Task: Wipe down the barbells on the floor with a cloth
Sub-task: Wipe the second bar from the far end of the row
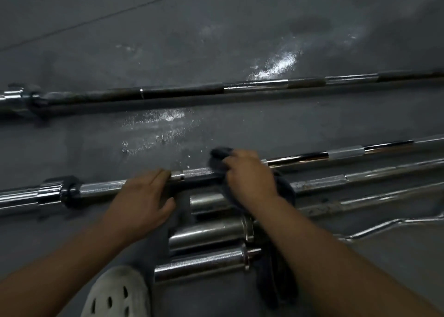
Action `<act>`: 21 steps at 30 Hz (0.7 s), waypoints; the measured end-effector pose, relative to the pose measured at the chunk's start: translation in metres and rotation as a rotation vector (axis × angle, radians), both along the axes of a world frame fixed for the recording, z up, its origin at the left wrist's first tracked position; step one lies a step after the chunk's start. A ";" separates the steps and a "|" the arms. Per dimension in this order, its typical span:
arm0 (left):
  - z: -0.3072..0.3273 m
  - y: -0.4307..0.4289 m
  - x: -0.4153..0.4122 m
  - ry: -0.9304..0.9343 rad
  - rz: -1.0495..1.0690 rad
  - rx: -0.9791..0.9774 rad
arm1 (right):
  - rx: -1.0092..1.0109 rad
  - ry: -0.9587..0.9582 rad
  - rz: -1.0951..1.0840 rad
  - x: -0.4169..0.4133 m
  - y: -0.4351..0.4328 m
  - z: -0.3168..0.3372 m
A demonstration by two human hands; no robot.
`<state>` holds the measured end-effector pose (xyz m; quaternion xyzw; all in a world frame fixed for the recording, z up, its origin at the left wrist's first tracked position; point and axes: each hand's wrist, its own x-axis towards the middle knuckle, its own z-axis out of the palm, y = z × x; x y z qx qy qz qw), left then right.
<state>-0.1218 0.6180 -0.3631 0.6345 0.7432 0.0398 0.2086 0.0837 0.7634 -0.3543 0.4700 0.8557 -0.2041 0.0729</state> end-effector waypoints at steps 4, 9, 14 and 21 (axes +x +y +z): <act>-0.014 -0.032 0.013 0.062 -0.054 -0.057 | 0.070 0.053 -0.369 0.051 0.020 0.005; -0.036 -0.025 0.006 0.087 -0.034 -0.074 | 0.046 0.106 -0.306 -0.010 -0.016 0.005; -0.039 0.028 -0.021 0.079 0.014 -0.070 | 0.061 0.143 0.085 -0.050 -0.032 -0.001; -0.040 0.075 -0.043 0.138 0.017 0.039 | 0.227 -0.049 -0.531 0.053 0.101 -0.007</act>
